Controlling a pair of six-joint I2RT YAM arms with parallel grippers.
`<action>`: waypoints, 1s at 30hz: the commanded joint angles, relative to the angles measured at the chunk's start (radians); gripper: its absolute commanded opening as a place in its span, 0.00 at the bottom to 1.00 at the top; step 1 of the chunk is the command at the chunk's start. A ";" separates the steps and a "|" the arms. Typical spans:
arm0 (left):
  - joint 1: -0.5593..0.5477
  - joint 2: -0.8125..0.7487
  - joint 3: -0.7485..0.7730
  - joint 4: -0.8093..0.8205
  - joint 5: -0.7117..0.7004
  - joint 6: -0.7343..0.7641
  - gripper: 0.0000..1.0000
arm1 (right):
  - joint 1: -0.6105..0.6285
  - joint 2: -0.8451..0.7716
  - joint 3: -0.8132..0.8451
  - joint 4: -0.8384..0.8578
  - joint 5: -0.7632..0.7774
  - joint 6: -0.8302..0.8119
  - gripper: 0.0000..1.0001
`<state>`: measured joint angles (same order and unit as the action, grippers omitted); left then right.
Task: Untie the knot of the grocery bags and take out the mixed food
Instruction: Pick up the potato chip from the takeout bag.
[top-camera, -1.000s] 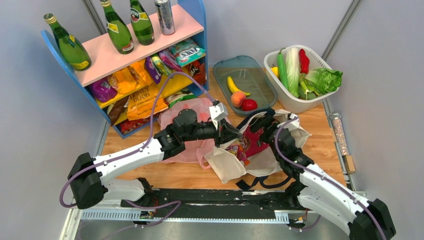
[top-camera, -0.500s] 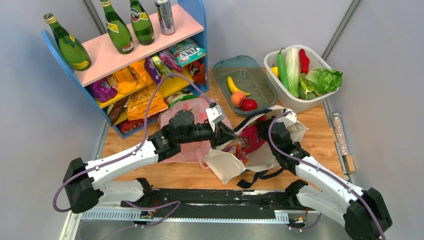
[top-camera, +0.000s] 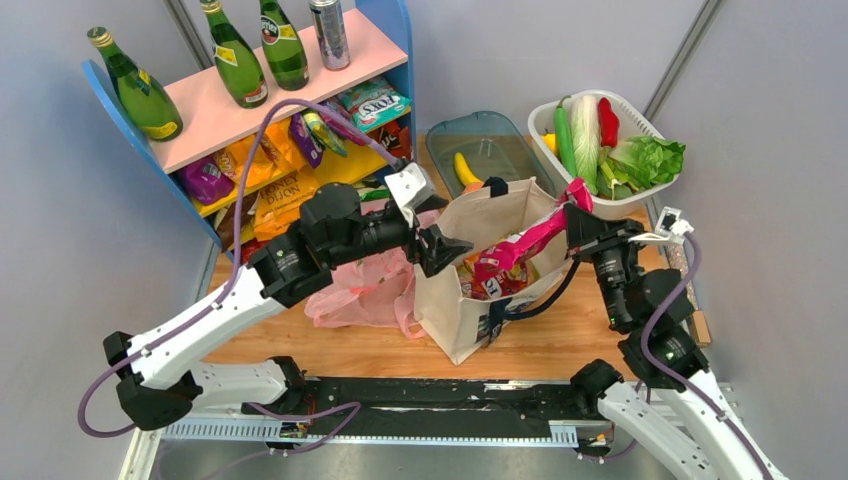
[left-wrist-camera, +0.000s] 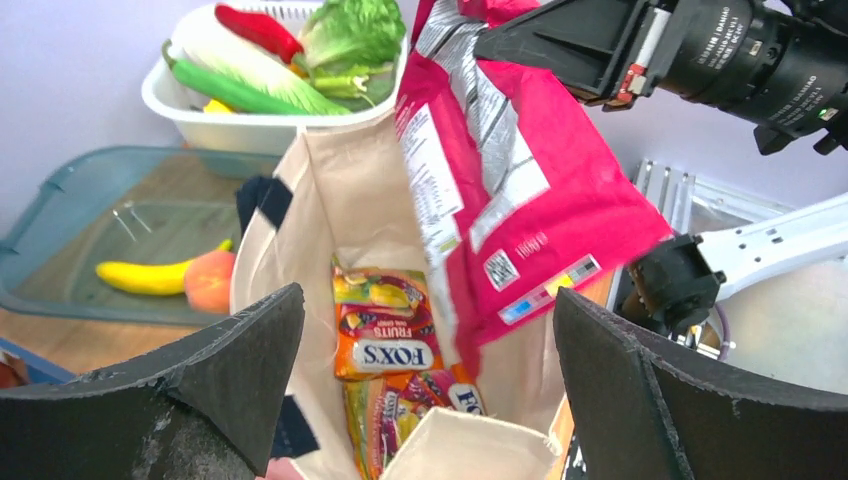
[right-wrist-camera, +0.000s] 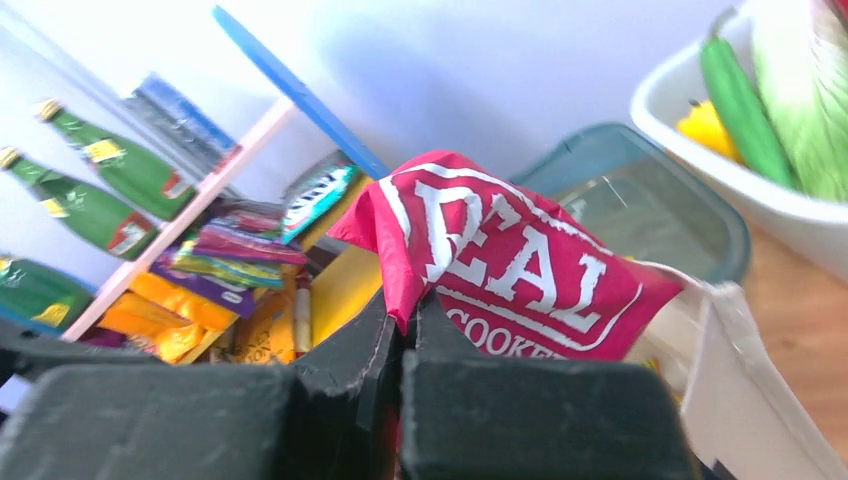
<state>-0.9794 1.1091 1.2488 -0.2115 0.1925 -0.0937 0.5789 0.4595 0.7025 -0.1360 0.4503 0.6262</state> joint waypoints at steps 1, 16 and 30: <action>-0.002 0.039 0.172 -0.155 -0.031 0.044 1.00 | -0.005 0.056 0.161 0.101 -0.154 -0.175 0.00; 0.068 -0.024 0.194 -0.115 -0.006 -0.235 1.00 | 0.025 0.467 0.344 0.421 -0.760 -0.184 0.00; 0.110 -0.070 0.010 -0.117 -0.211 -0.369 1.00 | 0.317 0.700 0.459 0.449 -0.470 -0.376 0.00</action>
<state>-0.8742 1.0409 1.2663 -0.3382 0.0704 -0.4324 0.8314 1.1347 1.0760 0.2012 -0.1013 0.3286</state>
